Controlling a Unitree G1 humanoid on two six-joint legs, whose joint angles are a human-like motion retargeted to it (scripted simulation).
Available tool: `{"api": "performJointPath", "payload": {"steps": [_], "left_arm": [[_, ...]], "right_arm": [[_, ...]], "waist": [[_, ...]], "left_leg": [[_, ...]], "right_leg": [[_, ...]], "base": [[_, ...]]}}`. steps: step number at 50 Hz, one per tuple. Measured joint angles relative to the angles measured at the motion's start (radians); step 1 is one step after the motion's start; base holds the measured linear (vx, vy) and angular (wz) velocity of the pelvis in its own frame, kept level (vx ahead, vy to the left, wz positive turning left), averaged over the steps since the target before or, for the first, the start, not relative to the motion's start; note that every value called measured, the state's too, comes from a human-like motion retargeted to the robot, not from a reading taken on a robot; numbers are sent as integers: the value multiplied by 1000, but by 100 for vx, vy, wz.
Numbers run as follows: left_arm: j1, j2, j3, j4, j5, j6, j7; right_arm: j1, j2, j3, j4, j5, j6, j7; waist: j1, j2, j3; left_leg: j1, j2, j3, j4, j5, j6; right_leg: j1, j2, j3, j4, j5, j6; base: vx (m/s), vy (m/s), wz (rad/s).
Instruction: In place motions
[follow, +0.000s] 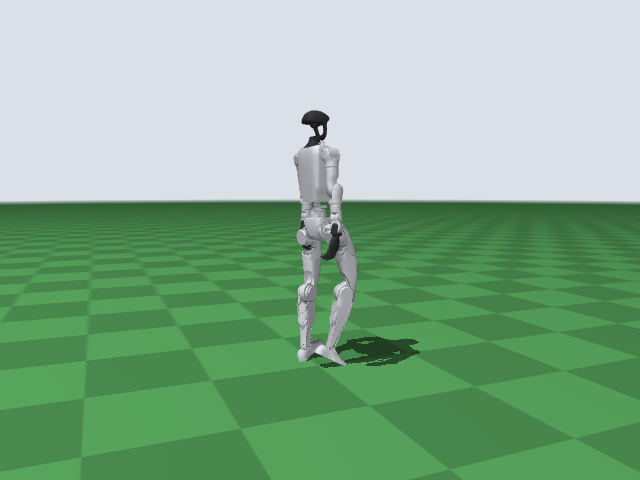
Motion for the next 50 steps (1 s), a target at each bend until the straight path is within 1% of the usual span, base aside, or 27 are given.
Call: {"api": "performJointPath", "payload": {"steps": [1, 2, 3, 5, 6, 8, 10, 12, 14, 18, 22, 25, 27, 28, 29, 30, 32, 33, 35, 37, 38, 40, 43, 47, 50], "left_arm": [[-26, -8, -9, 0, -9, -1, 1], [-52, -15, -17, 0, -18, -5, 2], [-79, -21, -27, 0, -28, -18, 3], [-141, -25, -36, 0, -42, -44, 12], [-176, -27, -25, 0, -41, -59, 28], [-236, -33, -8, -19, -44, -88, 58], [-280, -43, -10, -64, -65, -111, 74], [-316, -55, -17, -115, -80, -123, 66], [-341, -65, -23, -164, -80, -125, 41], [-357, -78, -47, -228, -67, -129, 14], [-323, -82, -66, -241, -60, -138, 25], [-271, -85, -75, -217, -46, -135, 13], [-232, -88, -72, -182, -32, -121, 3], [-211, -90, -69, -160, -27, -112, -4], [-190, -92, -63, -134, -25, -101, -15], [-168, -95, -57, -107, -25, -89, -27], [-133, -88, -29, -35, -20, -59, -54], [-110, -86, -16, -9, -18, -44, -59], [-50, -78, -2, 0, -25, 1, -55], [2, -68, 9, 0, -49, 31, -31], [25, -64, 20, 0, -61, 38, -14], [64, -58, 56, 0, -79, 39, 20], [112, -47, 95, 0, -83, 23, 30], [149, -27, 102, 0, -26, 25, 16], [165, -20, 93, 0, 31, 23, 28]], "right_arm": [[15, -5, -12, 13, 4, 3, -3], [31, -10, -24, 25, 10, 6, -5], [50, -15, -37, 38, 17, 9, -5], [81, -23, -59, 67, 33, 21, 1], [92, -25, -70, 86, 41, 30, 6], [113, -29, -94, 125, 58, 44, 15], [143, -32, -115, 155, 71, 54, 24], [171, -35, -127, 182, 75, 64, 23], [193, -40, -131, 196, 71, 79, 17], [210, -48, -134, 196, 53, 115, 17], [185, -47, -142, 162, 58, 84, 26], [163, -38, -148, 107, 74, 45, 30], [138, -31, -140, 84, 87, 28, 25], [124, -28, -134, 76, 92, 25, 21], [113, -25, -128, 69, 92, 22, 18], [103, -22, -121, 62, 90, 20, 16], [78, -16, -105, 51, 72, 20, 25], [68, -12, -101, 44, 61, 20, 29], [46, -4, -95, 26, 39, 21, 35], [25, 3, -91, 3, 23, 13, 33], [15, 6, -88, -8, 18, 8, 31], [-2, 8, -74, -26, 17, 0, 25], [-14, 7, -52, -37, 24, -5, 27], [-14, 4, -59, -28, 26, 0, 47], [10, -6, -71, -8, 28, 8, 45]], "waist": [[-14, 10, 16], [-31, 20, 31], [-54, 29, 44], [-117, 39, 60], [-154, 43, 66], [-214, 42, 79], [-246, 41, 91], [-261, 38, 94], [-265, 37, 92], [-249, 34, 84], [-227, 39, 66], [-196, 43, 43], [-160, 30, 29], [-144, 20, 22], [-136, 11, 11], [-133, 3, 0], [-106, -20, -22], [-93, -26, -35], [-64, -37, -62], [-42, -37, -72], [-35, -34, -74], [-41, -30, -72], [-51, -32, -65], [-69, -38, -49], [-60, -38, -58]], "left_leg": [[4, 14, 4, 0, 1, 0], [7, 27, 6, -1, 3, 1], [9, 37, 8, -3, 7, 5], [8, 52, 30, -11, 13, 17], [0, 61, 34, -14, 20, 20], [-9, 72, 55, -20, 33, 28], [-14, 85, 82, -21, 45, 39], [-19, 87, 91, -18, 52, 50], [-22, 88, 90, -14, 56, 56], [-6, 81, 113, -15, 58, 60], [14, 73, 157, -28, 62, 48], [23, 58, 175, -33, 60, 41], [36, 34, 198, -35, 54, 37], [42, 18, 202, -35, 50, 36], [42, 1, 196, -32, 46, 37], [41, -17, 184, -29, 43, 38], [49, -52, 192, -37, 41, 32], [48, -60, 197, -40, 40, 26], [38, -77, 206, -49, 41, 16], [29, -73, 219, -54, 43, 4], [23, -67, 225, -54, 43, -2], [13, -59, 227, -54, 42, -10], [8, -52, 230, -54, 40, -19], [7, -39, 214, -50, 44, -30], [2, -32, 209, -47, 46, -40]], "right_leg": [[-63, 15, 37, 101, 33, -38], [-125, 31, 72, 203, 41, -63], [-184, 51, 99, 305, -2, -66], [-305, 21, 55, 505, -83, -105], [-368, 4, 38, 594, -113, -112], [-485, -12, 33, 738, -147, -105], [-574, -7, 37, 823, -152, -88], [-629, -12, 31, 861, -152, -83], [-647, -21, 23, 861, -153, -88], [-568, -28, 25, 766, -152, -93], [-398, 6, 47, 559, -112, -71], [-242, 47, 84, 326, -52, -69], [-124, 66, 146, 133, 24, -64], [-61, 66, 175, 27, 73, -47], [-5, 66, 198, -73, 41, -5], [48, 65, 217, -169, -34, 51], [106, 29, 146, -287, -123, 67], [114, 28, 144, -331, -137, 67], [118, -5, 101, -397, -112, 123], [106, 9, 167, -429, -86, 146], [102, 2, 147, -443, -76, 154], [103, -8, 68, -459, -73, 159], [91, 20, 137, -452, -81, 140], [103, 19, 114, -452, -89, 139], [111, 23, 100, -463, -92, 134]], "base": [[-12, 16, -37], [-9, 14, -14], [-7, 14, 5], [-9, 10, 36], [-12, 6, 62], [-12, 3, 65], [-4, 1, 44], [1, -2, 24], [0, 0, 0], [3, 2, -21], [7, 2, -35], [10, -1, -49], [9, -5, -66], [10, -6, -44], [12, -5, -18], [13, -5, -13], [11, -10, -28], [8, -15, -31], [5, -15, -33], [-3, -16, -36], [-8, -14, -29], [-7, -14, -16], [-5, -15, -1], [-5, -15, 35], [1, -10, 26]]}}
